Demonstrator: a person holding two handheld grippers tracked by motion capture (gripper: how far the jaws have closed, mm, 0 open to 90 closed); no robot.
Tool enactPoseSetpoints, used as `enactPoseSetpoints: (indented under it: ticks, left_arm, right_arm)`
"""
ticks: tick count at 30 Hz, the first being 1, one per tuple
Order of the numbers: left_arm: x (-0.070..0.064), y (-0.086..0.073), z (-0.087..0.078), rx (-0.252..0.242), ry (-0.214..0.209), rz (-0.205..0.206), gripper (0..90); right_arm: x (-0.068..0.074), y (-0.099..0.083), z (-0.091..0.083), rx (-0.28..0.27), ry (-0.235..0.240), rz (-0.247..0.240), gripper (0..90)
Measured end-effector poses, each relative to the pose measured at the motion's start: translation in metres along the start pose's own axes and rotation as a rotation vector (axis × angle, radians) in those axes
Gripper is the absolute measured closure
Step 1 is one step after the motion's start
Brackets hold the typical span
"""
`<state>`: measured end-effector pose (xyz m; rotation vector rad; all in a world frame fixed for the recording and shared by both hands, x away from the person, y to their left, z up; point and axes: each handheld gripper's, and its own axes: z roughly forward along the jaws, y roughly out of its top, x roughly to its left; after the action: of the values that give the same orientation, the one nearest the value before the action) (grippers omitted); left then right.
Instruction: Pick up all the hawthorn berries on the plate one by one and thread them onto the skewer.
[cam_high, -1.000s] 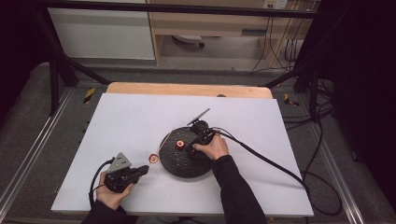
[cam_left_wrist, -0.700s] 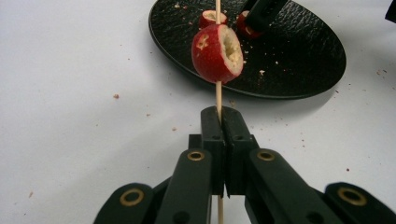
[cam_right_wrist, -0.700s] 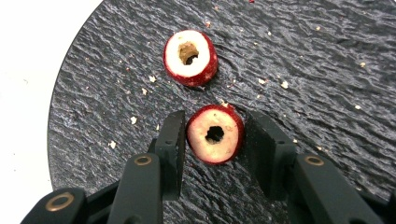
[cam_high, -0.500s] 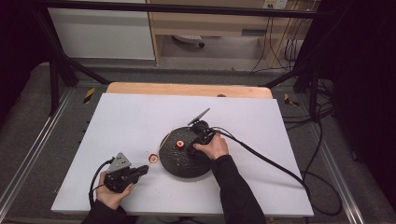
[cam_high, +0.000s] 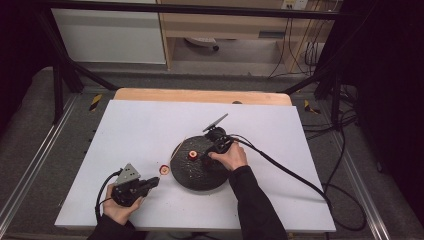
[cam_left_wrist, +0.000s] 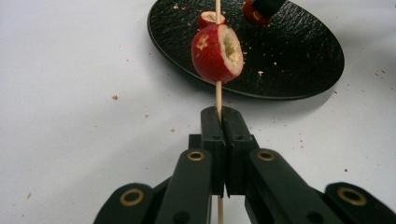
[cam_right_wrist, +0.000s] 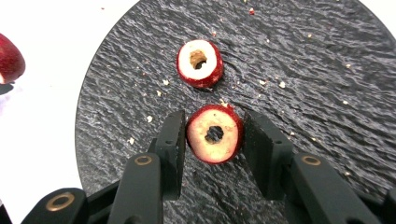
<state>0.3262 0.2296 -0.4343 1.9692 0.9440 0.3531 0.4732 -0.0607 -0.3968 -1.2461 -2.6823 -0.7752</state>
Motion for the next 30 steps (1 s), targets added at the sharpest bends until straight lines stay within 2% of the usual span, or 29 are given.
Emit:
enactPoseSetpoints:
  ticks: [6, 11, 15, 24, 30]
  left_arm:
    - [-0.001, 0.0, -0.001, -0.004, -0.001, 0.001, 88.6]
    - [-0.002, 0.001, -0.001, -0.008, -0.001, 0.005, 88.6]
    - [-0.003, 0.001, -0.002, -0.014, 0.0, 0.004, 88.6]
    - [-0.006, 0.001, -0.002, -0.022, -0.001, 0.005, 88.6]
    - [-0.008, 0.002, -0.003, -0.033, 0.002, 0.001, 88.6]
  right_arm:
    - [0.002, -0.001, -0.008, -0.016, -0.003, -0.006, 60.7]
    - [0.006, -0.003, -0.019, -0.061, 0.013, -0.008, 60.8]
    - [0.009, -0.007, -0.027, -0.131, 0.031, -0.005, 60.7]
    - [0.011, -0.024, -0.039, -0.316, 0.105, 0.024, 60.8]
    - [0.009, -0.036, -0.043, -0.439, 0.134, 0.074, 60.8]
